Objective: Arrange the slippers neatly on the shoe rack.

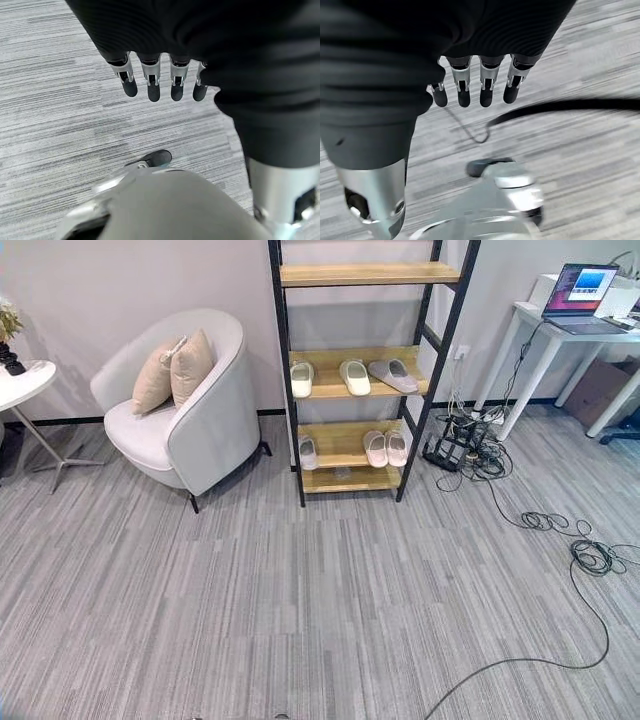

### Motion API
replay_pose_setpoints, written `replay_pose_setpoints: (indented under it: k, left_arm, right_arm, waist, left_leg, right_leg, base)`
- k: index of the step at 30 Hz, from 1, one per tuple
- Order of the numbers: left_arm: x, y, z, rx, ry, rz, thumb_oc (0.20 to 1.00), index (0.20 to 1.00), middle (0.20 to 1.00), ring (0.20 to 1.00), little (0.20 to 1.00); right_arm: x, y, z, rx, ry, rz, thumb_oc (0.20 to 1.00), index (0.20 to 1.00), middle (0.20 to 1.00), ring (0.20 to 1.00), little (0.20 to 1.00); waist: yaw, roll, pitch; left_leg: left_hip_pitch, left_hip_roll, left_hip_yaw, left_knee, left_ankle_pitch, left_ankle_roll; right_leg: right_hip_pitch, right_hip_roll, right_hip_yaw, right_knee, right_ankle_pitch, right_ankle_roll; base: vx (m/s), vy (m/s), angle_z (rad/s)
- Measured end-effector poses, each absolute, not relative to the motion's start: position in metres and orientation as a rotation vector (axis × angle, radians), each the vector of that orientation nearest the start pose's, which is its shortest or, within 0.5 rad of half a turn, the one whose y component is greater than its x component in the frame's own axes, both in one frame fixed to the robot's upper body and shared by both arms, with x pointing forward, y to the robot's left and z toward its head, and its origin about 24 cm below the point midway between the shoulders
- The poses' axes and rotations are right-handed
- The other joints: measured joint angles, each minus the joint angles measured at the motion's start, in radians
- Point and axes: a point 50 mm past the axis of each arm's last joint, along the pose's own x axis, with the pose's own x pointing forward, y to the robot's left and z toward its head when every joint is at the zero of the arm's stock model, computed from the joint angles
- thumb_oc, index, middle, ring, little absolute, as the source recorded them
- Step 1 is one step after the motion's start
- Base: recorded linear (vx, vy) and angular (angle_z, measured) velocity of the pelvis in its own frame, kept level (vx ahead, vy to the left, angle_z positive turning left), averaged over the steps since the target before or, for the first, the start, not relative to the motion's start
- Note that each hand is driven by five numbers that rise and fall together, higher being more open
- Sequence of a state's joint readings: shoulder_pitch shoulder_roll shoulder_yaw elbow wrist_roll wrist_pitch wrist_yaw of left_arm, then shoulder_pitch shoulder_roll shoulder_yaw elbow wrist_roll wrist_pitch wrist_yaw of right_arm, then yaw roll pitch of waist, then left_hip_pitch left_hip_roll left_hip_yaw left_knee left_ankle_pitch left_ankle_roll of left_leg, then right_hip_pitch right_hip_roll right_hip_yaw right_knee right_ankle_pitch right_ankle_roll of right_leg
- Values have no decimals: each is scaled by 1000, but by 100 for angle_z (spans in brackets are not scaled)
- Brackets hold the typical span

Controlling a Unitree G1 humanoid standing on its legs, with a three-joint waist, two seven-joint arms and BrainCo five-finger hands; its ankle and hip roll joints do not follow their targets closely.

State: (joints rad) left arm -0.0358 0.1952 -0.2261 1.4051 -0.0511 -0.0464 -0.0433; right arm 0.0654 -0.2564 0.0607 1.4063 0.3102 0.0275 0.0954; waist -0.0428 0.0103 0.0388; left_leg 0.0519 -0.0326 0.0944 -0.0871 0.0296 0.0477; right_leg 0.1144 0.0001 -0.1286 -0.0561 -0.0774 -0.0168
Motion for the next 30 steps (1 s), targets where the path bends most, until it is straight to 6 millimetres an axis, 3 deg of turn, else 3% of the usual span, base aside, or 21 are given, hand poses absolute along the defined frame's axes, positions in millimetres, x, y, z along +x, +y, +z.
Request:
replay_pose_setpoints:
  k: [5, 11, 13, 14, 15, 16, 18, 19, 20, 21, 23, 24, 25, 27, 28, 29, 30]
  left_arm:
    - [84, 209, -169, 366, 1285, -173, 1000, 1000, 1000, 1000, 1000]
    - [90, 205, -169, 450, 1263, -254, 1000, 1000, 1000, 1000, 1000]
    - [92, 205, -168, 474, 1257, -276, 1000, 1000, 1000, 1000, 1000]
    - [98, 207, -166, 482, 1242, -270, 1000, 1000, 1000, 1000, 1000]
    - [112, 212, -162, 500, 1205, -259, 1000, 1000, 1000, 1000, 1000]
    - [122, 215, -158, 511, 1173, -250, 1000, 1000, 1000, 1000, 1000]
    - [133, 210, -156, 514, 1140, -259, 1000, 1000, 1000, 1000, 1000]
    - [142, 207, -153, 510, 1103, -256, 1000, 1000, 1000, 1000, 1000]
    - [150, 203, -150, 506, 1075, -262, 1000, 1000, 1000, 1000, 1000]
    - [147, 203, -152, 497, 1082, -255, 1000, 1000, 1000, 1000, 1000]
    - [137, 209, -155, 469, 1135, -206, 1000, 1000, 1000, 1000, 1000]
    - [136, 209, -156, 465, 1141, -199, 1000, 1000, 1000, 1000, 1000]
    - [128, 210, -158, 451, 1161, -187, 1000, 1000, 1000, 1000, 1000]
    - [111, 216, -162, 404, 1212, -129, 1000, 1000, 1000, 1000, 1000]
    - [106, 224, -162, 413, 1230, -103, 1000, 1000, 1000, 1000, 1000]
    - [97, 225, -164, 409, 1263, -91, 1000, 1000, 1000, 1000, 1000]
    - [92, 231, -164, 434, 1288, -89, 1000, 1000, 1000, 1000, 1000]
  right_arm:
    - [42, -244, -168, 21, 1394, -224, 1000, 1000, 1000, 1000, 1000]
    - [34, -248, -168, -24, 1425, -214, 1000, 1000, 1000, 1000, 1000]
    - [34, -257, -166, -77, 1440, -202, 1000, 1000, 1000, 1000, 1000]
    - [37, -257, -165, -105, 1439, -177, 1000, 1000, 1000, 1000, 1000]
    - [42, -254, -166, -119, 1436, -151, 1000, 1000, 1000, 1000, 1000]
    - [44, -255, -166, -147, 1437, -131, 1000, 1000, 1000, 1000, 1000]
    - [43, -265, -163, -196, 1445, -123, 1000, 1000, 1000, 1000, 1000]
    - [46, -267, -162, -215, 1441, -115, 1000, 1000, 1000, 1000, 1000]
    - [48, -270, -161, -228, 1442, -114, 1000, 1000, 1000, 1000, 1000]
    - [55, -271, -159, -237, 1435, -113, 1000, 1000, 1000, 1000, 1000]
    - [75, -266, -158, -244, 1388, -92, 1000, 1000, 1000, 1000, 1000]
    - [91, -265, -155, -261, 1333, -74, 1000, 1000, 1000, 1000, 1000]
    - [103, -264, -153, -276, 1298, -58, 1000, 1000, 1000, 1000, 1000]
    - [107, -262, -152, -279, 1264, -55, 1000, 1000, 1000, 1000, 1000]
    - [92, -260, -156, -257, 1291, -66, 1000, 1000, 1000, 1000, 1000]
    - [82, -260, -158, -258, 1321, -73, 1000, 1000, 1000, 1000, 1000]
    - [63, -250, -165, -231, 1373, -58, 1000, 1000, 1000, 1000, 1000]
  waist:
    - [-21, 4, -3]
    - [-35, 12, 2]
    - [-29, 19, 14]
    - [-19, 6, 35]
    - [-10, -30, 59]
    - [4, -53, 70]
    - [3, -45, 98]
    - [4, -37, 110]
    - [7, -30, 130]
    - [10, -21, 141]
    - [16, -12, 148]
    - [30, 3, 159]
    - [39, 10, 161]
    - [48, -12, 141]
    - [42, -48, 111]
    - [33, -44, 82]
    - [28, -81, 60]
  left_leg:
    - [2, 5, 3, 0, 0, -1]
    - [3, 22, -7, 6, 3, -24]
    - [-3, 38, -12, 18, 3, -47]
    - [-41, 45, -8, 97, -14, -87]
    - [-114, 36, -11, 228, -23, -109]
    - [-183, 50, -18, 367, -38, -108]
    - [-272, 73, -66, 550, -26, -121]
    - [-326, 50, -96, 599, -34, -118]
    - [-365, 34, -111, 579, -32, -114]
    - [-360, 23, -125, 389, -18, -114]
    - [-331, 51, -104, 46, 58, -129]
    - [-348, 78, -112, -3, 79, -132]
    - [-348, 87, -135, -13, 81, -131]
    - [-305, 68, -124, 13, 94, -112]
    - [-290, 30, -73, 111, 71, -78]
    - [-256, 17, -70, 95, 120, -41]
    - [-198, -11, -71, 42, 151, 5]
  right_leg:
    - [8, 4, -3, -16, 2, -2]
    - [30, 24, -12, -33, 4, -9]
    - [12, 39, -12, -10, -13, -31]
    - [-10, 42, -10, 27, -34, -61]
    - [-37, 17, -7, 65, -43, -77]
    - [-32, 9, -6, 63, -21, -91]
    - [-20, 26, -11, 68, -18, -108]
    - [-19, 28, 0, 62, -39, -117]
    - [-22, 28, 1, 56, -32, -109]
    - [-10, 27, 12, 27, -22, -91]
    - [43, 41, 37, -36, -8, -69]
    - [73, 61, 62, -36, -17, -74]
    - [99, 69, 86, -41, -45, -54]
    - [158, 43, 112, -37, -92, -63]
    - [199, 3, 112, -33, -125, -36]
    - [214, -1, 105, -11, -140, -11]
    - [202, -33, 92, 77, -145, 29]
  base:
    - [5, -120, 1]
    - [66, -230, 5]
    - [-5, -311, 3]
    - [-11, -268, -5]
    - [32, -119, -14]
    - [43, -151, -12]
    - [113, -53, 1]
    - [269, 33, 12]
    - [267, 58, -3]
    - [297, 66, -17]
    - [291, 94, -53]
    - [330, 138, -75]
    - [482, 237, -65]
    - [401, 223, -61]
    - [276, 172, -30]
    - [256, 171, 13]
    - [313, 236, 28]
